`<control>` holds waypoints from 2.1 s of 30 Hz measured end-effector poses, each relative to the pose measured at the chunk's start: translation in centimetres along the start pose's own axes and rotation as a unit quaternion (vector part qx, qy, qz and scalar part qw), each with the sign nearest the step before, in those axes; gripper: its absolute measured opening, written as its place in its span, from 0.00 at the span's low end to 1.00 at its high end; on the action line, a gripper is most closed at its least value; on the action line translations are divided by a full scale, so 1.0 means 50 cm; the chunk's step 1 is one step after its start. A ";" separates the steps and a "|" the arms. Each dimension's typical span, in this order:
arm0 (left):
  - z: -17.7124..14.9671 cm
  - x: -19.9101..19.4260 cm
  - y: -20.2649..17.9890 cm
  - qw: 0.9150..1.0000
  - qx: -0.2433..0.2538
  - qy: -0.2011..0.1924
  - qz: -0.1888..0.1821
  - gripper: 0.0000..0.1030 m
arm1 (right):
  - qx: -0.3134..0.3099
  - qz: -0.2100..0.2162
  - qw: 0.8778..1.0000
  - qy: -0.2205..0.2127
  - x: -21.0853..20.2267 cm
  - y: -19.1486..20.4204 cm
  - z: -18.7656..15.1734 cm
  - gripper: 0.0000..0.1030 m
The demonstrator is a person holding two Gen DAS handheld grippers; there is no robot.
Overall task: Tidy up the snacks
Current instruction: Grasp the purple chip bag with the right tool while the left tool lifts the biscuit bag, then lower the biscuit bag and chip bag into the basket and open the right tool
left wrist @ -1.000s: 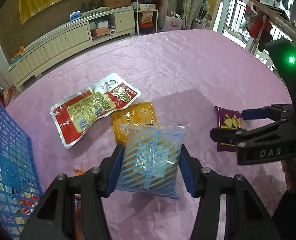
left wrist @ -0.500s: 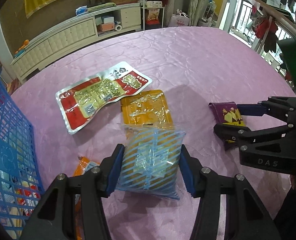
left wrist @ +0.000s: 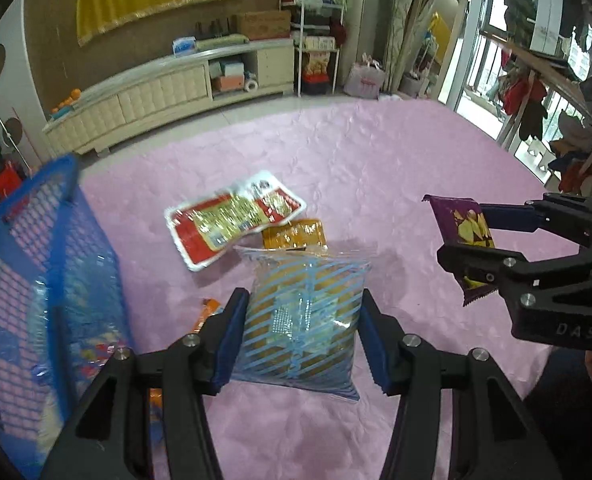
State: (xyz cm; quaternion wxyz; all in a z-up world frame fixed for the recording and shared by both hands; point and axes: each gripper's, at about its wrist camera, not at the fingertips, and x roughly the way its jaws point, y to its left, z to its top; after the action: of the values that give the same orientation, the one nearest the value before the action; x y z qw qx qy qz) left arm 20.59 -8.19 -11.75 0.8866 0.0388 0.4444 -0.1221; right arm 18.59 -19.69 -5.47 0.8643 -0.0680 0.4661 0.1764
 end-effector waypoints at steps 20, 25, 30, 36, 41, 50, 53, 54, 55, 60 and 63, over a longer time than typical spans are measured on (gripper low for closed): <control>-0.041 -0.272 0.074 0.994 -0.019 -0.086 0.071 0.50 | -0.081 0.061 0.990 -0.099 -0.183 0.176 0.037 0.61; -0.062 -0.314 0.125 0.991 -0.026 -0.094 0.089 0.50 | -0.097 0.075 0.986 -0.110 -0.195 0.229 0.058 0.61; -0.071 -0.331 0.187 0.989 -0.037 -0.094 0.109 0.50 | -0.100 0.079 0.985 -0.116 -0.183 0.275 0.080 0.61; -0.077 -0.341 0.246 0.986 -0.051 -0.100 0.122 0.50 | -0.117 0.092 0.984 -0.100 -0.146 0.320 0.105 0.61; -0.085 -0.330 0.291 0.986 -0.069 -0.096 0.121 0.50 | -0.137 0.089 0.982 -0.093 -0.120 0.366 0.123 0.61; -0.117 -0.290 0.361 0.986 -0.100 -0.071 0.115 0.50 | -0.163 0.110 0.979 -0.046 -0.034 0.434 0.144 0.61; -0.127 -0.278 0.382 0.986 -0.108 -0.066 0.110 0.50 | -0.170 0.120 0.978 -0.027 -0.005 0.448 0.144 0.61; -0.129 -0.274 0.386 0.986 -0.111 -0.064 0.108 0.50 | -0.174 0.118 0.977 -0.023 0.003 0.452 0.142 0.61; -0.130 -0.270 0.392 0.986 -0.113 -0.063 0.107 0.50 | -0.178 0.118 0.977 -0.020 0.009 0.456 0.141 0.61; -0.135 -0.252 0.403 0.987 -0.116 -0.053 0.102 0.50 | -0.186 0.116 0.976 0.000 0.033 0.472 0.134 0.61; -0.136 -0.252 0.400 0.987 -0.117 -0.053 0.101 0.50 | -0.197 0.109 0.974 0.010 0.045 0.485 0.130 0.62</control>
State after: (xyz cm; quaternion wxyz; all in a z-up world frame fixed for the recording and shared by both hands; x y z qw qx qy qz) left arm 13.07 14.64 -6.59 0.9151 -0.0269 0.4020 0.0192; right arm 15.88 5.21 -2.60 0.8048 -0.1876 0.4357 0.3568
